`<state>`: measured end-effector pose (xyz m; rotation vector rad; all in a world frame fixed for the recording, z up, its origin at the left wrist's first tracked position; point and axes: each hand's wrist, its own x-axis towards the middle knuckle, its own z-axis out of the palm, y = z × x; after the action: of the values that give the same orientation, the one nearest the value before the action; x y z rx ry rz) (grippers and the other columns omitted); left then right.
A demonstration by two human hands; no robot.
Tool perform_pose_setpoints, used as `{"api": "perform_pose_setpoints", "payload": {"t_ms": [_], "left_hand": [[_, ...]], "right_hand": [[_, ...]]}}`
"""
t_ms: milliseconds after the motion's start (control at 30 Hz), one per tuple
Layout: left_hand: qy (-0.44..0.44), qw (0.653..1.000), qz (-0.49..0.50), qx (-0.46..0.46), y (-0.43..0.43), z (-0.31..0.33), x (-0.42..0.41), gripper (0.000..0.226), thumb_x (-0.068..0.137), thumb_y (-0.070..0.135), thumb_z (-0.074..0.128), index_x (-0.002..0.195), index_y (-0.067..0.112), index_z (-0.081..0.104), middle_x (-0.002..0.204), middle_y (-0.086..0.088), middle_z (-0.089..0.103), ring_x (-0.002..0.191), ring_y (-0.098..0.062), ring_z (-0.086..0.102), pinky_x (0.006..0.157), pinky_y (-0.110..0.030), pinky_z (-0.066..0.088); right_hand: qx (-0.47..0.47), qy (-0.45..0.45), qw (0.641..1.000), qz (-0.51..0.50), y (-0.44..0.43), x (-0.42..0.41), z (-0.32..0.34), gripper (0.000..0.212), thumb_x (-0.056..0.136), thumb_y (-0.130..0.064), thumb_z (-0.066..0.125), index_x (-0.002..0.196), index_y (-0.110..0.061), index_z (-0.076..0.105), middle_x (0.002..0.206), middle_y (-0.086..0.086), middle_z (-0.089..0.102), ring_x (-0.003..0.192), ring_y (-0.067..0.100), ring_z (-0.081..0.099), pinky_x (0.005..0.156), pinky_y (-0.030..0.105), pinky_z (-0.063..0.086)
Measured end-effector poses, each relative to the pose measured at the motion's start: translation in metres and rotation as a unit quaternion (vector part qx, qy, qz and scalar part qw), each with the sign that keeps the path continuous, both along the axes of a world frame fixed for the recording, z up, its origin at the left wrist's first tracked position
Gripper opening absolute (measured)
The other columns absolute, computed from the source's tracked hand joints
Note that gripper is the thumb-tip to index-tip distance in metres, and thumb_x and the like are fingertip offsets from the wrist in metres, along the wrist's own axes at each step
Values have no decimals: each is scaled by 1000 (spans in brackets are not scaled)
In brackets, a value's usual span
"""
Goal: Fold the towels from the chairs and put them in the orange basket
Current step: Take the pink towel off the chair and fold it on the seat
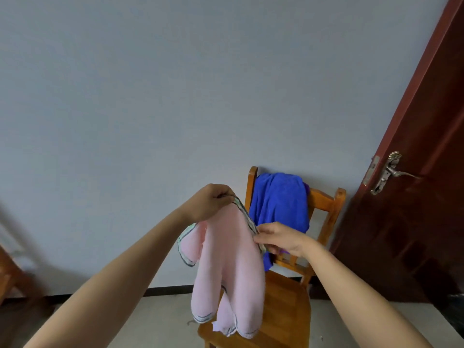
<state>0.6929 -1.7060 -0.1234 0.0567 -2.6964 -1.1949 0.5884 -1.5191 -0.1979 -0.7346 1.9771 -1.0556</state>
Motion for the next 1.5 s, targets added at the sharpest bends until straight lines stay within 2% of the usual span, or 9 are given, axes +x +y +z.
{"api": "perform_pose_setpoints", "payload": {"t_ms": [233,400,500,700,800,867,1067,1267,1500], "left_hand": [[-23,998,31,-41,-44,-3,20,16,84,9,63,73,22,61,61,4,45,53,-4,37,50,-13,30],[-106,986,74,-102,-72,-46,36,34,76,9,65,58,20,39,58,4,39,54,-10,35,51,-22,26],[-116,984,114,-78,-88,-64,49,29,72,14,63,57,19,39,57,5,39,54,-10,35,52,-23,26],[-44,963,173,201,-111,-71,70,19,73,9,68,65,13,51,64,0,45,63,-13,43,58,-20,33],[78,879,175,438,-109,-55,70,13,83,-8,56,79,4,59,75,-9,61,69,-21,58,62,-23,51],[121,849,172,484,-101,-41,68,17,85,-9,54,82,4,64,72,-9,68,64,-20,64,58,-24,55],[41,965,182,184,-72,-34,52,22,78,-1,67,62,8,54,56,-1,44,48,-9,37,49,-19,33],[-19,983,145,115,-62,-42,47,11,78,0,61,69,-4,55,63,-4,42,61,-15,38,58,-24,33],[-55,985,161,31,-67,-43,59,20,77,0,54,61,12,50,60,1,41,57,-12,35,53,-19,28]], "right_hand": [[-138,59,979,-138,-19,-6,50,15,90,-14,59,77,-15,67,54,-7,43,55,8,29,49,20,24],[-216,102,959,-152,-29,-4,95,14,88,-7,59,87,4,68,60,0,42,52,8,30,42,14,27],[-258,116,944,-169,-30,-5,114,21,89,-4,56,73,-8,68,55,-3,47,55,12,36,46,16,33],[-258,116,935,-212,-29,-17,112,15,92,-10,54,81,-9,63,75,5,55,69,14,50,64,25,41],[-217,93,925,-296,-30,-32,86,17,90,-9,57,73,-12,61,72,6,54,70,17,49,63,27,42],[-147,79,934,-316,-31,-32,63,12,89,-4,56,81,-10,62,79,8,57,77,19,51,66,28,44],[-78,93,983,-140,-66,10,41,28,91,-11,56,119,-12,60,116,-1,57,112,13,51,89,27,45],[-117,99,988,-12,-107,40,50,17,90,-12,58,101,-24,63,104,-7,65,105,9,59,89,27,48],[-117,118,985,37,-127,45,47,19,86,-8,64,101,-20,65,95,-10,67,92,-2,61,78,12,49]]}}
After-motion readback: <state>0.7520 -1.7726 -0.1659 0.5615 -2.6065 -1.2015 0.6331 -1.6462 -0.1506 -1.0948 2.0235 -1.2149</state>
